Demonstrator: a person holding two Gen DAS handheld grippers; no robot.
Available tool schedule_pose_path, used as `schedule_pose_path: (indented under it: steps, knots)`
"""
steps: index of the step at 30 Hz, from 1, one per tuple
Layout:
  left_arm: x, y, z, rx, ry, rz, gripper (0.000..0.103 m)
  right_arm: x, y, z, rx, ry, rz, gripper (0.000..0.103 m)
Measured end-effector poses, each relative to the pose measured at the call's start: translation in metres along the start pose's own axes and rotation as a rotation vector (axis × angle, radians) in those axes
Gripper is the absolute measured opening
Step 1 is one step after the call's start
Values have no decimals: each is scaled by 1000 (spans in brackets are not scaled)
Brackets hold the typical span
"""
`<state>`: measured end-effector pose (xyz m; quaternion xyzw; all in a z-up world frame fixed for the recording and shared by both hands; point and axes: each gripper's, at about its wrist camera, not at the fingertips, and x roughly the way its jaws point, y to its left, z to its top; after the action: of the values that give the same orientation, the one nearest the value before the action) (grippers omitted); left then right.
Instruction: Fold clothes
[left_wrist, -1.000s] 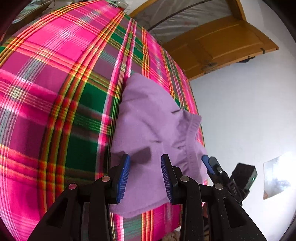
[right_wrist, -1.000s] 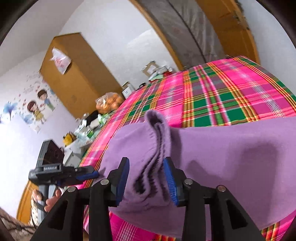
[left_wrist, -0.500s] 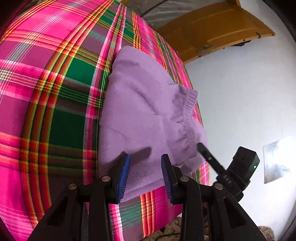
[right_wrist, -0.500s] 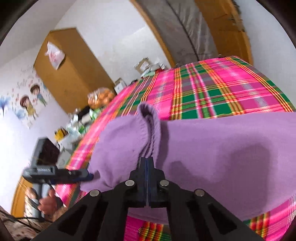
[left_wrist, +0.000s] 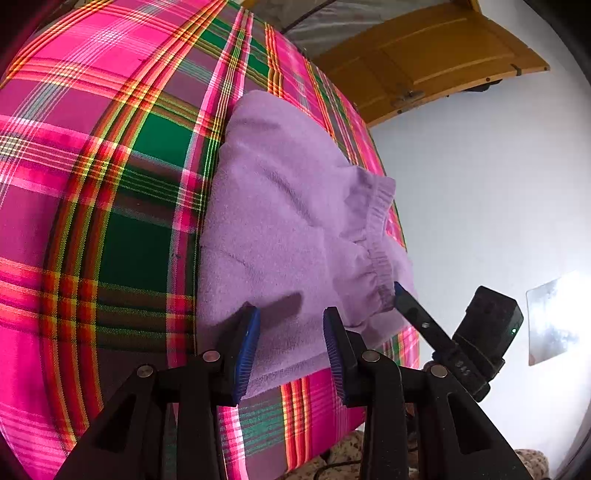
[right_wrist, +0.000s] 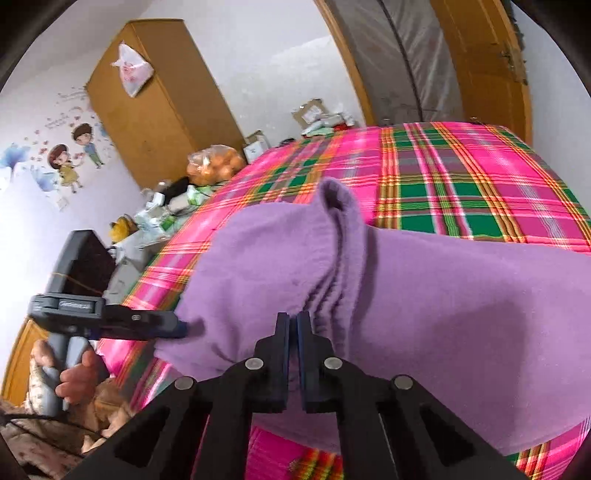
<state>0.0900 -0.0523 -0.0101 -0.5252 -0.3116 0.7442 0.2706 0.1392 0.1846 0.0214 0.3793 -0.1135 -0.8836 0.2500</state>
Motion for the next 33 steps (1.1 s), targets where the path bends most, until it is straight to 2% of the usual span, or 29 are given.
schedule_pose_path:
  steps: [3,5,8,10,13,14,16,18,22,25,28,33]
  knots:
    - [-1,0,1,-4,1,-5,37,-20,-7,1,46,-48,25,4]
    - [-1,0,1,0,5,-4,37,-25,-16,0,93,-45,47,4]
    - [1,1,2,0,15,-15,37,-4,-29,-11,140,37,-25,4]
    - [2,2,3,2,20,-13,37,1,-38,-13,177,54,-26,5]
    - [1,2,2,8,24,-14,37,-6,-43,-1,181,3,-7,9]
    - [0,2,2,10,24,-14,37,-10,-44,5,177,-21,-1,11]
    - [0,3,2,13,24,-15,37,-9,-48,16,176,-45,6,29]
    - [-1,4,3,11,26,-17,37,-4,-53,27,179,-55,12,40]
    - [0,3,3,9,27,-17,37,18,-66,45,201,-36,10,44]
    - [2,3,3,7,26,-21,37,40,-77,49,244,19,60,46]
    - [0,5,4,7,29,-23,37,60,-81,50,256,60,54,46]
    - [3,6,7,8,34,-29,37,76,-84,51,285,70,110,44]
